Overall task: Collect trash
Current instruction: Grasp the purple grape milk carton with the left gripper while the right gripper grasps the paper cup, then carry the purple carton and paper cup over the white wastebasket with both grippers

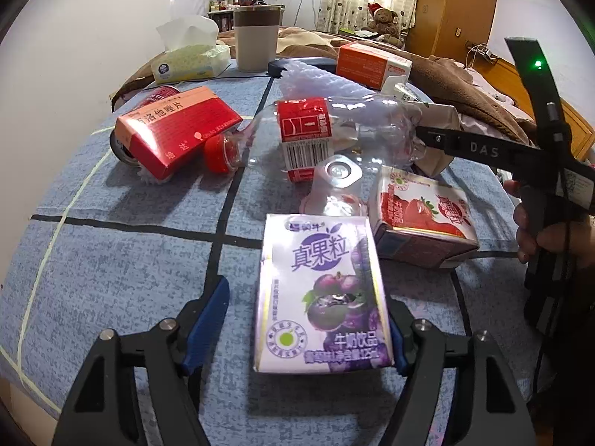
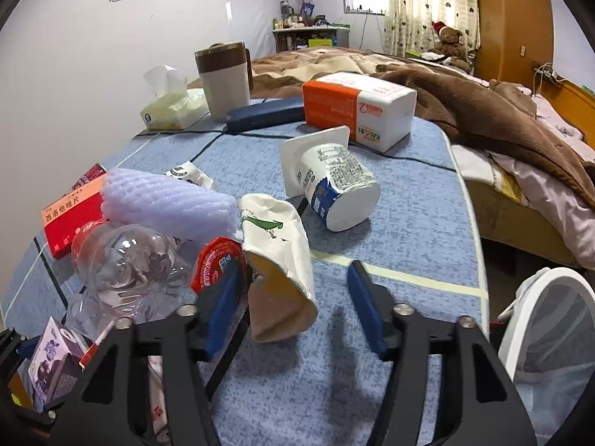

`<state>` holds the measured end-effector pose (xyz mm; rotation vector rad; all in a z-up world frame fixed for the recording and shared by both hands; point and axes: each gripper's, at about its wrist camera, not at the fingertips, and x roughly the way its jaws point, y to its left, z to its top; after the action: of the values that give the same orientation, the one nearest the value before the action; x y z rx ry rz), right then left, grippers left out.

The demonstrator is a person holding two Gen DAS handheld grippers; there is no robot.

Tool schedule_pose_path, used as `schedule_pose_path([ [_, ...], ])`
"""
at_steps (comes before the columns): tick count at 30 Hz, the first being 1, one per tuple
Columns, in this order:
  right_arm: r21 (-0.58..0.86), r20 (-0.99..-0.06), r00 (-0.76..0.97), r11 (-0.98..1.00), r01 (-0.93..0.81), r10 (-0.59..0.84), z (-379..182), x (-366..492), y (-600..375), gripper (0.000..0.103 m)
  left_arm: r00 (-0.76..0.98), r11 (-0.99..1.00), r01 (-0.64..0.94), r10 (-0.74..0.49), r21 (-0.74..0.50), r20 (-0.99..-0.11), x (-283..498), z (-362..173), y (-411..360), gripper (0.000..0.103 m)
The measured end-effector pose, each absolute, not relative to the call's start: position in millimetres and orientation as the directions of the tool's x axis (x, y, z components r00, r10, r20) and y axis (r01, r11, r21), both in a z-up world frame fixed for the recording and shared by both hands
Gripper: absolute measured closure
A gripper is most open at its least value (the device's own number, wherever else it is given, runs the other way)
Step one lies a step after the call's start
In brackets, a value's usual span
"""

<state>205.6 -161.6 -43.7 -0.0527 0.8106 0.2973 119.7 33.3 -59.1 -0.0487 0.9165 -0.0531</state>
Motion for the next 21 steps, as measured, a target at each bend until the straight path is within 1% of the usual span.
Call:
schedule_pose_path([
  [3, 0.083, -0.731, 0.636, 0.957, -0.279, 0.248, -47, 207, -162, 0.052, 0.611, 0.997, 0.016, -0.067, -0.073, -0.788, 120, -58, 37, 0.041],
  [5, 0.084, -0.732, 0.634, 0.956, -0.281, 0.25, -47, 207, -162, 0.065, 0.614, 0.997, 0.006, -0.067, -0.08, -0.786, 121, -58, 40, 0.046],
  [6, 0.083, -0.732, 0.635, 0.957, -0.279, 0.249, -47, 207, -162, 0.073, 0.615, 0.997, 0.003, -0.065, -0.08, -0.786, 122, -57, 40, 0.047],
  [7, 0.081, -0.729, 0.639, 0.958, -0.274, 0.245, -47, 207, -163, 0.076, 0.615, 0.996, 0.003, -0.069, -0.085, -0.785, 122, -57, 41, 0.047],
  [15, 0.114, -0.703, 0.66, 0.958, -0.264, 0.265, -43, 203, -169, 0.085, 0.622, 0.996, 0.001, -0.067, -0.085, -0.78, 122, -55, 41, 0.047],
  [21, 0.12, -0.669, 0.695, 0.961, -0.25, 0.264, -33, 191, -177, 0.086, 0.641, 0.997, 0.012, -0.068, -0.079, -0.764, 115, -45, 37, 0.047],
])
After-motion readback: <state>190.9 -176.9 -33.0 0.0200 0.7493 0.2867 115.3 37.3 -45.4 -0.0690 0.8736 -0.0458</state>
